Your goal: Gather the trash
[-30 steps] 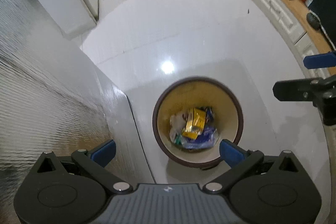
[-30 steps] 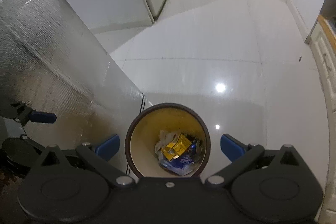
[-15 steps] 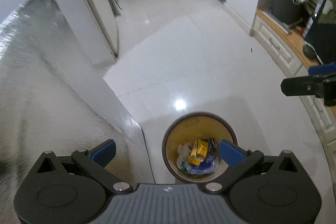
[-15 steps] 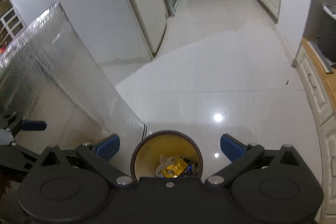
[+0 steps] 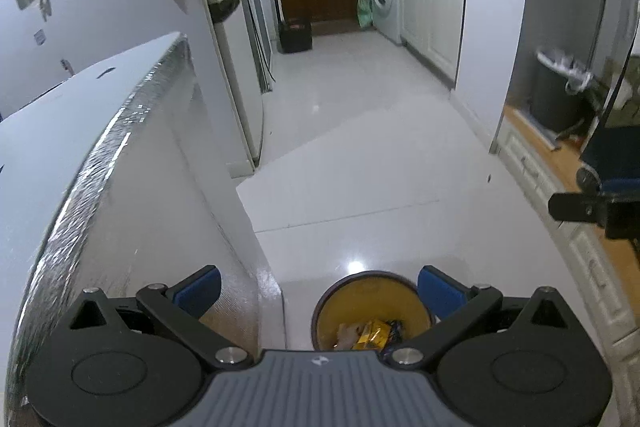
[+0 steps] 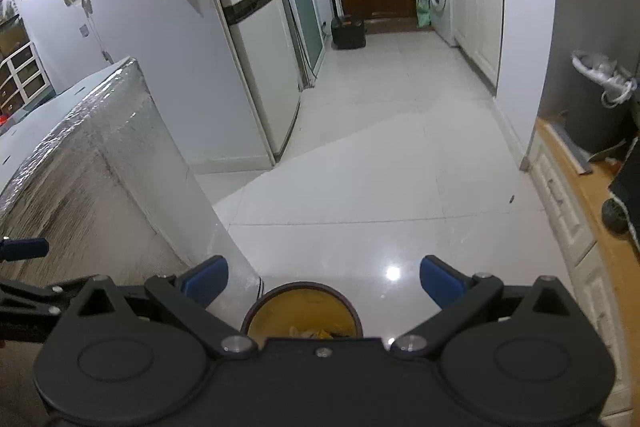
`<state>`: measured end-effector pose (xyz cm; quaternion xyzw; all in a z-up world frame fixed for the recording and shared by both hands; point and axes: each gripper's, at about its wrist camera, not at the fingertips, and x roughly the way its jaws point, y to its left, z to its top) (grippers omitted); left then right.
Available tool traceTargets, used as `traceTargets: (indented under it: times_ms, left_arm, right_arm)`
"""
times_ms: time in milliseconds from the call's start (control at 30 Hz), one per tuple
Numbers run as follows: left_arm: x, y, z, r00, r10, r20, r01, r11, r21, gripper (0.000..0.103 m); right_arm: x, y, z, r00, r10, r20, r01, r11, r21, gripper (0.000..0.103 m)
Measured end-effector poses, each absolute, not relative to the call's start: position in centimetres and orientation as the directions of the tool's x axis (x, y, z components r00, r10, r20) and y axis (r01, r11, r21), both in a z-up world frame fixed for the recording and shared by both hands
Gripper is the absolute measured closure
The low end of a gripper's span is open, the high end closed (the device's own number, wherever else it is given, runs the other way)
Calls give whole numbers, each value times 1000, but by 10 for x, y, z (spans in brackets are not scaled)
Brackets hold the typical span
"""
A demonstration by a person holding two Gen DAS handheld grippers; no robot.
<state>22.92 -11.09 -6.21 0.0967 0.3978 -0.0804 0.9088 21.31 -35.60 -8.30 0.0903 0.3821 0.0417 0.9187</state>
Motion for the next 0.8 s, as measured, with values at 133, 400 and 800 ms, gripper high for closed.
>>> traceTargets:
  times_ms: [133, 400, 800]
  left_arm:
    - [207, -109, -54, 694, -76, -716, 208, 973, 98, 0]
    - [168, -102, -49, 717, -77, -692, 175, 982, 72, 0]
    - [130, -90, -54, 724, -47, -688, 125, 990, 64, 0]
  right_arm:
    - [192, -352, -73, 730, 131, -671, -13, 984, 178, 0]
    - [147, -345, -57, 774, 127, -620, -28, 986, 167, 0]
    - [102, -336, -55, 806, 66, -588, 8, 993, 122, 0]
